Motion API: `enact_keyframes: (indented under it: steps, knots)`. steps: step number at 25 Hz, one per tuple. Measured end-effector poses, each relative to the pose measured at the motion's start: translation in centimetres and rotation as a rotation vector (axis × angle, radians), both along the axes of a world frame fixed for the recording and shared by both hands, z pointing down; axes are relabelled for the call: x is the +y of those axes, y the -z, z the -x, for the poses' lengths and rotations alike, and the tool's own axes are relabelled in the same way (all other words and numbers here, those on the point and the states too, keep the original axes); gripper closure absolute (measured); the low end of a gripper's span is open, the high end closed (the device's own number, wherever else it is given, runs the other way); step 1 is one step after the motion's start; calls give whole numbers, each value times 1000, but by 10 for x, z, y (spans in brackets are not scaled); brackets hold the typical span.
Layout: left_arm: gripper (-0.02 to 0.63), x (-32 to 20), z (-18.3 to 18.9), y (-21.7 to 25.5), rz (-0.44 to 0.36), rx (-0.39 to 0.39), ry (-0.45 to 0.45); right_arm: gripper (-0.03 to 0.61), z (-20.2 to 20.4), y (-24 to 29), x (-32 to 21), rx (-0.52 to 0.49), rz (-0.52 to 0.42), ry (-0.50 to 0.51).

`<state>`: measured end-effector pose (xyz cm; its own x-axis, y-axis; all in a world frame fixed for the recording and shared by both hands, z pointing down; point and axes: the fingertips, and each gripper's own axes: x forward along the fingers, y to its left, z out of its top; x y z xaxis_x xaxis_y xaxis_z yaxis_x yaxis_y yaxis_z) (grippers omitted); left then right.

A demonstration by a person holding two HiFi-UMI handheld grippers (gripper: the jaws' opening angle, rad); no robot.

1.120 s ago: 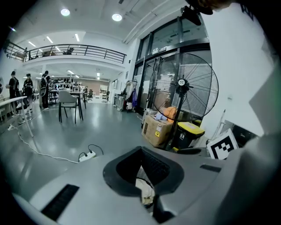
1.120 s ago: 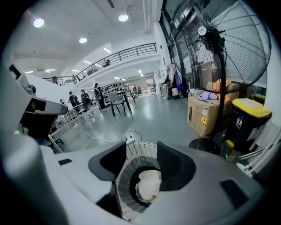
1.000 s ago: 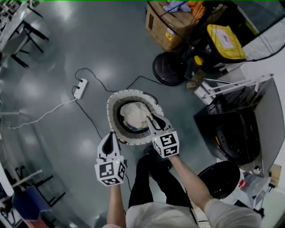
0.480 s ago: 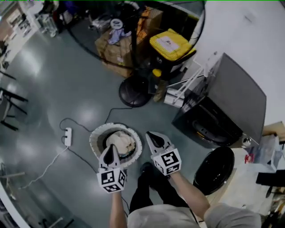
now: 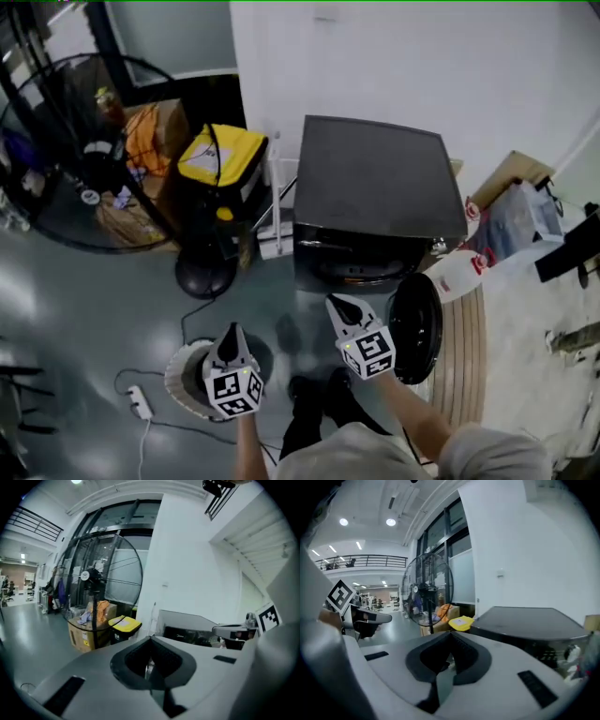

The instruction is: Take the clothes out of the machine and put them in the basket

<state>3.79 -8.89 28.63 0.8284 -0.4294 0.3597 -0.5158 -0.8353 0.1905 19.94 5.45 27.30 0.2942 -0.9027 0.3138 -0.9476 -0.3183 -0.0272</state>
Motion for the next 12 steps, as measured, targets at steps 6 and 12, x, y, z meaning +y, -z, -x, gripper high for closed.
enact_keyframes:
  steps: [6, 12]
  knots:
    - [597, 37, -72, 46, -48, 18, -164, 555, -61, 33, 107, 19, 9, -228]
    - [597, 62, -99, 87, -80, 55, -225, 557, -82, 73, 170, 55, -11, -341]
